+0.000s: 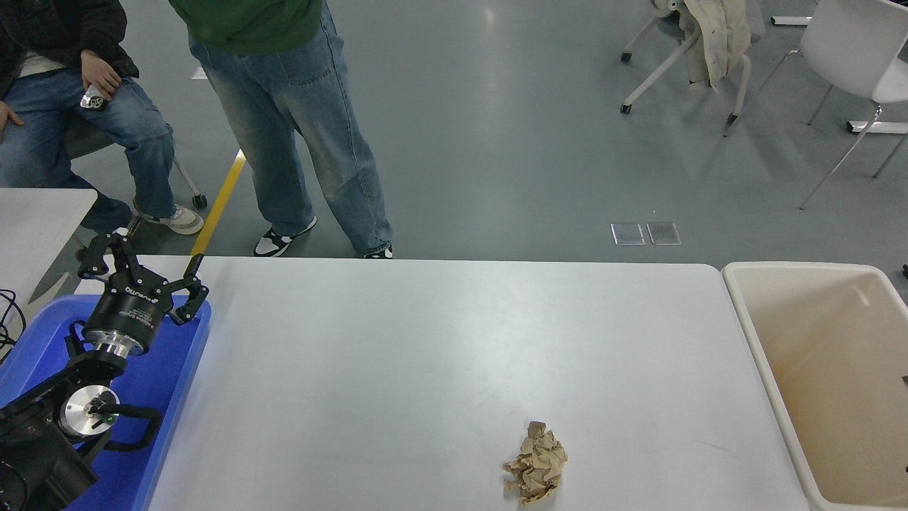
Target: Clean the table surface
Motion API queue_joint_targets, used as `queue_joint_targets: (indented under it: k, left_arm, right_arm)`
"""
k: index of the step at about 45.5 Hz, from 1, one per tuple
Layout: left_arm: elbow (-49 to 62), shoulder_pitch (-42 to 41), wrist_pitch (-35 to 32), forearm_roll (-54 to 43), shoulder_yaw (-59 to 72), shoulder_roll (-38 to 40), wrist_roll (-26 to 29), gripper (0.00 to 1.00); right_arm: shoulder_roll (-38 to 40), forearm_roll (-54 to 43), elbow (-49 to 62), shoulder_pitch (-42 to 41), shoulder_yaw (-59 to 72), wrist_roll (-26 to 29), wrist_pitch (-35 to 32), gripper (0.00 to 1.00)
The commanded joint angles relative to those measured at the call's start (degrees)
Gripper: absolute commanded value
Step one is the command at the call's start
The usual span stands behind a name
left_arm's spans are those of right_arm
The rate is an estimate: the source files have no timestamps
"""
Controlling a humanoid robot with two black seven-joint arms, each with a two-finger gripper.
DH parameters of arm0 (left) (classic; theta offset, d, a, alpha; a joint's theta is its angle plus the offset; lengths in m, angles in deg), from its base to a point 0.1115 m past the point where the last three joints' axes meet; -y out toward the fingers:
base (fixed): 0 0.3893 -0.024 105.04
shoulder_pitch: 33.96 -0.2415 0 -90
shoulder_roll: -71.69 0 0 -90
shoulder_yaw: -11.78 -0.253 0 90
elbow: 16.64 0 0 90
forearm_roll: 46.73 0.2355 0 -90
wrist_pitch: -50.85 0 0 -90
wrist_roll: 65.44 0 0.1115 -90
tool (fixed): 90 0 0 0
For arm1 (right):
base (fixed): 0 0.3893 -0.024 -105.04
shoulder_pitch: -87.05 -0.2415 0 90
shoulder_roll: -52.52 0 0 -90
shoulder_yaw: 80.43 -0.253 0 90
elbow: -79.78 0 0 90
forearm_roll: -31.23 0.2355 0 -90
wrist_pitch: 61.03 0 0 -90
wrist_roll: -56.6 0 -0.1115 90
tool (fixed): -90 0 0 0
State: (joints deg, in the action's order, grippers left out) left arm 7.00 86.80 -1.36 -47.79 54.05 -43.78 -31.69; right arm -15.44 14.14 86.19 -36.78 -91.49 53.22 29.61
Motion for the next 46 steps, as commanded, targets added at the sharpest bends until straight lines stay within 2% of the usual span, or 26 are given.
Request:
queue_joint_targets:
  k: [1, 4, 5, 10, 15, 23, 38, 46]
  left_arm:
    - [0.0, 0.0, 0.0, 0.0, 0.0, 0.1, 0.0, 1.00]
    - [0.0, 0.0, 0.0, 0.0, 0.0, 0.1, 0.0, 1.00]
    - [0.0, 0.0, 0.0, 0.0, 0.0, 0.0, 0.0, 1.00]
    - [0.0, 0.0, 0.0, 0.0, 0.0, 0.0, 0.0, 1.00]
    - [-0.1, 0.0, 0.0, 0.0, 0.0, 0.0, 0.0, 1.00]
    - [-0.1, 0.0, 0.0, 0.0, 0.0, 0.0, 0.0, 1.00]
    - [0.0, 0.0, 0.0, 0.0, 0.0, 0.0, 0.0, 1.00]
    - [0.0, 0.0, 0.0, 0.0, 0.0, 0.0, 0.0, 1.00]
  right_arm:
    - [6.4, 15.0, -7.2, -0.8, -3.9, -0.1, -5.9, 1.00]
    - [19.7, 18.1, -29.7, 1.6, -15.9, -0.3, -6.6, 1.00]
    - [21.5, 18.2, -35.3, 3.1, -19.1, -0.3, -6.5, 1.00]
    - [22.2, 19.1, -49.1, 6.5, -31.5, -0.1, -8.2, 1.00]
    - [21.9, 19.3, -60.5, 7.5, -36.5, -0.1, -11.8, 1.00]
    - [19.2, 19.2, -68.1, 7.3, -37.8, -0.8, -11.8, 1.00]
    - [13.0, 16.6, -70.9, 7.2, -37.7, -2.9, -11.8, 1.00]
    - [8.3, 11.8, -67.9, 7.5, -36.7, -8.3, -10.5, 1.00]
